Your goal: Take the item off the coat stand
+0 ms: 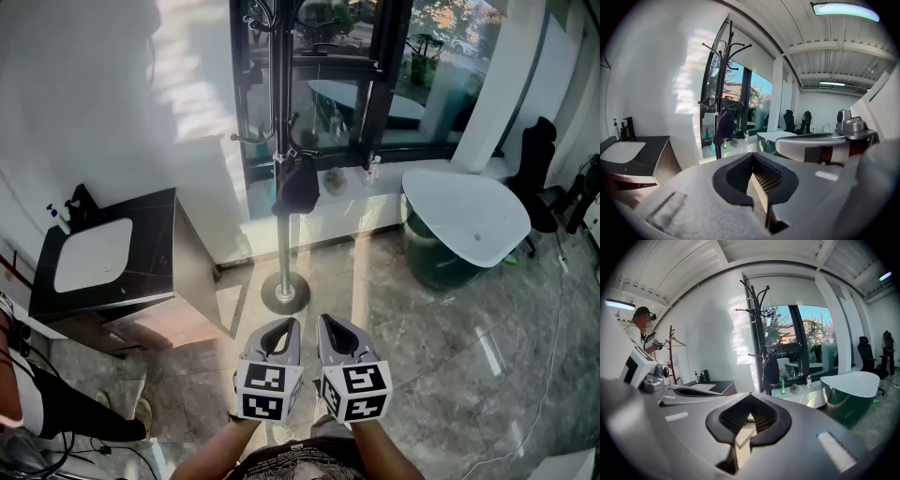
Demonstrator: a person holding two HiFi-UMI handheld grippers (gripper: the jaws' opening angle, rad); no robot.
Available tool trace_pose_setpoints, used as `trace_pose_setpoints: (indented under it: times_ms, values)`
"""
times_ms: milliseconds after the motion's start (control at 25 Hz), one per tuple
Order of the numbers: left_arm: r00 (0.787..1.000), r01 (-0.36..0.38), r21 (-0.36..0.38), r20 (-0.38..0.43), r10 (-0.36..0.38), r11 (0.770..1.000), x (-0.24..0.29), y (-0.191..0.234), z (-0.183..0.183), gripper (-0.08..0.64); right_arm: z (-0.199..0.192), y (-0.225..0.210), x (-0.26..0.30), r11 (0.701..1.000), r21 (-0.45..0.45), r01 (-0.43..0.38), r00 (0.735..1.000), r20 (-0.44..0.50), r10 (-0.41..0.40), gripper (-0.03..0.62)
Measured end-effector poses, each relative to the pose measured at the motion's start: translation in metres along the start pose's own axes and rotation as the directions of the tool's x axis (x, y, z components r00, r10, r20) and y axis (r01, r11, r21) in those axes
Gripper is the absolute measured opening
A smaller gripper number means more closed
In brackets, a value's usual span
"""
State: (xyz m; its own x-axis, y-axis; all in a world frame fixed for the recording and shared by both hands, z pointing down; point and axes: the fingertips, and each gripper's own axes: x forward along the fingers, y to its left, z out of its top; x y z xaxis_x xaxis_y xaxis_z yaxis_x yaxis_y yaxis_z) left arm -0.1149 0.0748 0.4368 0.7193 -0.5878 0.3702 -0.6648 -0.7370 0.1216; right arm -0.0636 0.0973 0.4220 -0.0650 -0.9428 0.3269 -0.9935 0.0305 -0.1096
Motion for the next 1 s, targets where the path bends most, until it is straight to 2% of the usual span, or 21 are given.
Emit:
trace_pose_setpoints:
  times_ms: [200, 480, 840, 1000]
  values:
    - [1.000, 0.002, 0.002, -0.001, -0.002, 1.000, -0.005, 0.009, -0.002, 0.005, 0.000, 0.011, 0.004, 1.000, -0.004, 0.004, 1.000, -0.002, -0.004, 0.005]
    - [1.000, -0.003, 0.007, -0.004, 0.003, 1.000, 0.011, 0.022, -0.001, 0.005, 0.002, 0.002, 0.022, 1.000, 0.004, 0.016, 1.000, 0.007, -0.016, 0.006]
    - [0.999, -0.034, 0.032, 0.004, 0.034, 0.999, 0.072, 0.039, 0.027, 0.005, 0.025, -0.042, 0.079, 1.000, -0.006, -0.020, 1.000, 0.009, 0.021, 0.006]
    - [0.999, -0.054, 0.018, 0.000, 0.054, 0.998, 0.102, 0.049, 0.041, 0.005, 0.038, -0.061, 0.109, 0.998, -0.029, -0.048, 0.999, 0.000, 0.048, 0.006]
